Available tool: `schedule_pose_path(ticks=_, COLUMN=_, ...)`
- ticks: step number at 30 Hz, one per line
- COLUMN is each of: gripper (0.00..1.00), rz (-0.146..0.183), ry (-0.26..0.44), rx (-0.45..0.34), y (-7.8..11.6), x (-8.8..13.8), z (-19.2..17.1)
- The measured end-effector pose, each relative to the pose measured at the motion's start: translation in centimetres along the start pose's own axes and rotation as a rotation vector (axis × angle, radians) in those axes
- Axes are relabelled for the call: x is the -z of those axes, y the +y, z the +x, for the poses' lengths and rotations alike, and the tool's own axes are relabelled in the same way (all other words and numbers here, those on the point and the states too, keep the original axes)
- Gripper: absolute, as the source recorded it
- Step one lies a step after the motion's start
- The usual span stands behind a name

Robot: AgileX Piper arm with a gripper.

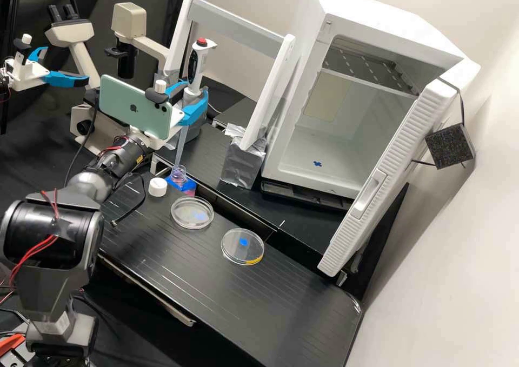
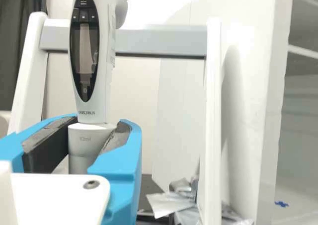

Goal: Use the pipette

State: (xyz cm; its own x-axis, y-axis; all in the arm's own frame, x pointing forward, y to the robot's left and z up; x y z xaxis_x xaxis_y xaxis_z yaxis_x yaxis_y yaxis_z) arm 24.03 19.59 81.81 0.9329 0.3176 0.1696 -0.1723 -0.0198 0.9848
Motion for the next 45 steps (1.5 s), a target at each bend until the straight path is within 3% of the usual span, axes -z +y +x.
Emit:
schedule_pose_path(ticks=10, gripper=0.00, rz=-0.040, ry=-0.024, rx=0.007, y=-1.3, x=-1.3, z=-0.6)
schedule_pose_path(ticks=18, gripper=0.00, rz=-0.048, ry=-0.043, rx=0.027, y=-2.0, x=-2.2, z=-1.2)
schedule_pose_path(ticks=25, gripper=0.00, rz=-0.009, ry=-0.055, rx=0.040, y=-2.3, x=-2.7, z=-1.6)
schedule_pose_path(ticks=39, gripper=0.00, rz=0.007, ry=-0.069, rx=0.049, y=-2.7, x=-2.8, z=-1.9)
schedule_pose_path(ticks=45, gripper=0.00, rz=0.011, ry=-0.043, rx=0.010, y=-1.3, x=-2.1, z=-2.2)
